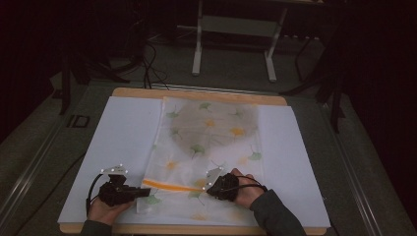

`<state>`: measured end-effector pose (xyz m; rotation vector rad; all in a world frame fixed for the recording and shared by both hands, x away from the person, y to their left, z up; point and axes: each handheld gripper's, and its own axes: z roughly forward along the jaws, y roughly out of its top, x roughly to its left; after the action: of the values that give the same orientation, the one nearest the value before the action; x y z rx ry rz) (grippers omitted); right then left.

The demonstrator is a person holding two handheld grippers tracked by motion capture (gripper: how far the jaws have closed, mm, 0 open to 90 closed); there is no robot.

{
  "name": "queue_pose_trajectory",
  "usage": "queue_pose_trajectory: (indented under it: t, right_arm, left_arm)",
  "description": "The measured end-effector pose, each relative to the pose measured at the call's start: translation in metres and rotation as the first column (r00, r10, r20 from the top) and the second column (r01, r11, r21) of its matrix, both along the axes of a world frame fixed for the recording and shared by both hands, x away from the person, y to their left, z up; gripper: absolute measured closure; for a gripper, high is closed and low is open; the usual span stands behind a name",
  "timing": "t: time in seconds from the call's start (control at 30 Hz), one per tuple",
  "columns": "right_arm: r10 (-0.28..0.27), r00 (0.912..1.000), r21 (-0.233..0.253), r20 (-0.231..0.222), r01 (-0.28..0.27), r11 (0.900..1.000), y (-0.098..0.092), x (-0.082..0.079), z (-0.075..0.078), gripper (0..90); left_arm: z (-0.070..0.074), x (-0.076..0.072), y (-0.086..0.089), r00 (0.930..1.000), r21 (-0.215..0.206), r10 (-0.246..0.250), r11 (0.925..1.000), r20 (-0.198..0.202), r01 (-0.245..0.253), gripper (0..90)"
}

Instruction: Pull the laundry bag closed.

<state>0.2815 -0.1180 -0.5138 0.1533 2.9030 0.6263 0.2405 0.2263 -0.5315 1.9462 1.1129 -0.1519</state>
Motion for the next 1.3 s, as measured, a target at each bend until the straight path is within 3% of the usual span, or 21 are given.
queue_pose_trajectory:
  t: [1.3]
  right_arm:
    - [-0.046,0.9988,-0.041,0.019,0.047,0.998,-0.04,-0.001,0.003,90.0]
  left_arm:
    - [-0.001,0.0,0.003,0.9999,0.001,0.011,0.9999,-0.008,-0.011,88.4]
